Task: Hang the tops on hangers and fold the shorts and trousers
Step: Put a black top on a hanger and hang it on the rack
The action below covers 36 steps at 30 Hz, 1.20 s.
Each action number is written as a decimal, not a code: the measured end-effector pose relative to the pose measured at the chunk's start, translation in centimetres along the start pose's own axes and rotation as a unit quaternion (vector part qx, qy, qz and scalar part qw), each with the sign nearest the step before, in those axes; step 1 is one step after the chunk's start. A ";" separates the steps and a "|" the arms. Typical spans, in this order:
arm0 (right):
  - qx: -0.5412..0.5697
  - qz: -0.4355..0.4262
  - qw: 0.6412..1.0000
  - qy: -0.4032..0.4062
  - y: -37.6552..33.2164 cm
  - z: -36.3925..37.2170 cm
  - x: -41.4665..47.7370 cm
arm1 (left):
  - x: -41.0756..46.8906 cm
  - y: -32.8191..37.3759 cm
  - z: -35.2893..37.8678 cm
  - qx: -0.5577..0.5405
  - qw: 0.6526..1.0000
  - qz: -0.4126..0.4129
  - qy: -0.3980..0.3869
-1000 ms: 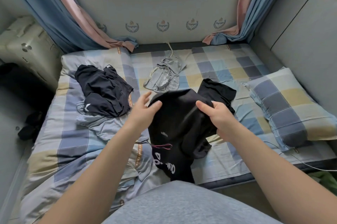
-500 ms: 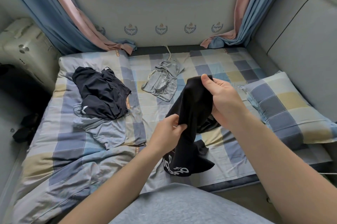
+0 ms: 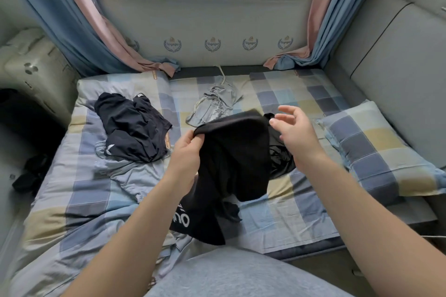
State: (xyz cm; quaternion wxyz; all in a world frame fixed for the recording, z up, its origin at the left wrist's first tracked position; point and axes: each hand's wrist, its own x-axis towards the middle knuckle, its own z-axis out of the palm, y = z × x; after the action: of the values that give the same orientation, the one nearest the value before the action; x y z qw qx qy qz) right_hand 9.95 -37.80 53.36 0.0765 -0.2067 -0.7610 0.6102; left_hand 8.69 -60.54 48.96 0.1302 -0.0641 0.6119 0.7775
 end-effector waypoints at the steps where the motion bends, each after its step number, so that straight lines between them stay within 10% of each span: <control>1: -0.017 -0.020 1.000 -0.008 0.4 0.3 -0.6 | -0.1 0.7 0.0 -0.028 1.000 0.004 -0.012; 9: -0.075 -0.059 0.974 -0.206 4.6 4.6 -4.1 | -2.2 4.5 1.3 -0.215 0.971 0.032 -0.105; 20: -0.271 -0.010 0.944 -0.187 8.8 5.6 -2.1 | -2.9 6.4 1.9 -0.285 0.946 0.067 -0.141; 31: -0.099 -0.080 0.989 -0.075 3.9 1.1 -1.6 | 2.3 2.5 -2.8 -0.057 0.997 0.025 0.041; 36: -0.030 -0.118 0.990 -0.076 0.4 0.7 -2.3 | 2.9 -0.8 -3.0 0.161 0.981 -0.104 0.000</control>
State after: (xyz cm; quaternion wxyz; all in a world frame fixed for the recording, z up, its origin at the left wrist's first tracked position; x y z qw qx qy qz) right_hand 11.84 -39.28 53.11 0.0838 -0.0709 -0.8014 0.5880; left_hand 5.98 -62.95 46.75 0.2192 -0.1053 0.7190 0.6511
